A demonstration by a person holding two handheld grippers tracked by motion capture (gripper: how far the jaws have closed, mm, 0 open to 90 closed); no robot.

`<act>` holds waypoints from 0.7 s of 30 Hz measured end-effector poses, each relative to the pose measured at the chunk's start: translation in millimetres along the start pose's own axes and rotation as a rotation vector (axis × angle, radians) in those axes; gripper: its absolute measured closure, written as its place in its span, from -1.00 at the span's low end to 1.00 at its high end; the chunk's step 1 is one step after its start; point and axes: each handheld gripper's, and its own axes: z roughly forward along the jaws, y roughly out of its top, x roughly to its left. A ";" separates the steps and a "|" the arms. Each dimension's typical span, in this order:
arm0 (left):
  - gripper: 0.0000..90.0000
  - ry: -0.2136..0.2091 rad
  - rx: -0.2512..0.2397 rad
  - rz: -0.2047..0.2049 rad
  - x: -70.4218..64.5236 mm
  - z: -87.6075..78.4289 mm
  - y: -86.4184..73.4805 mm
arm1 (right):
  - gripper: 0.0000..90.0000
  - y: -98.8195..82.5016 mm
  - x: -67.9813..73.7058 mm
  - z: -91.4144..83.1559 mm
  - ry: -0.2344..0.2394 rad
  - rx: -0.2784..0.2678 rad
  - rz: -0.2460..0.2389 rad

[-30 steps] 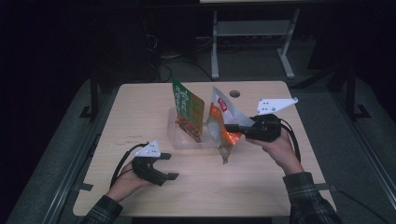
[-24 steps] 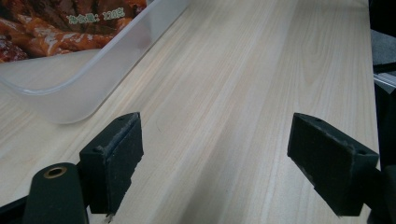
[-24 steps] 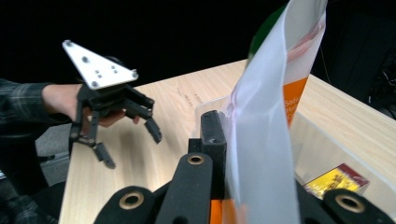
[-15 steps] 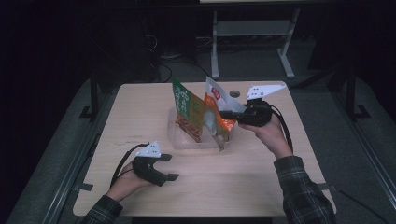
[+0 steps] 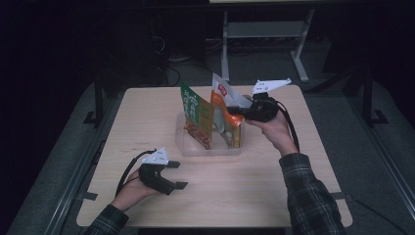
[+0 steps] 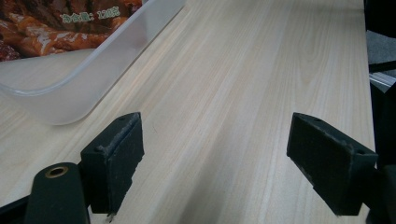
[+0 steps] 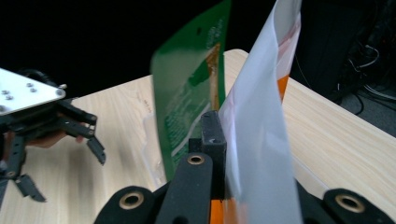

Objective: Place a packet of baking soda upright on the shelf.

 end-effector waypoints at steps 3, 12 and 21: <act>-0.59 0.000 0.000 -0.002 0.2 -0.6 -0.1 | 1.00 -1.8 -3.9 3.6 -0.010 -0.005 0.014; -0.59 -0.001 0.005 0.005 0.2 -0.7 0.3 | 1.00 -11.4 -8.7 9.2 -0.031 0.001 0.035; -0.59 -0.004 0.002 0.005 -0.1 -0.2 0.5 | 1.00 -17.4 -8.6 17.6 -0.034 0.025 0.045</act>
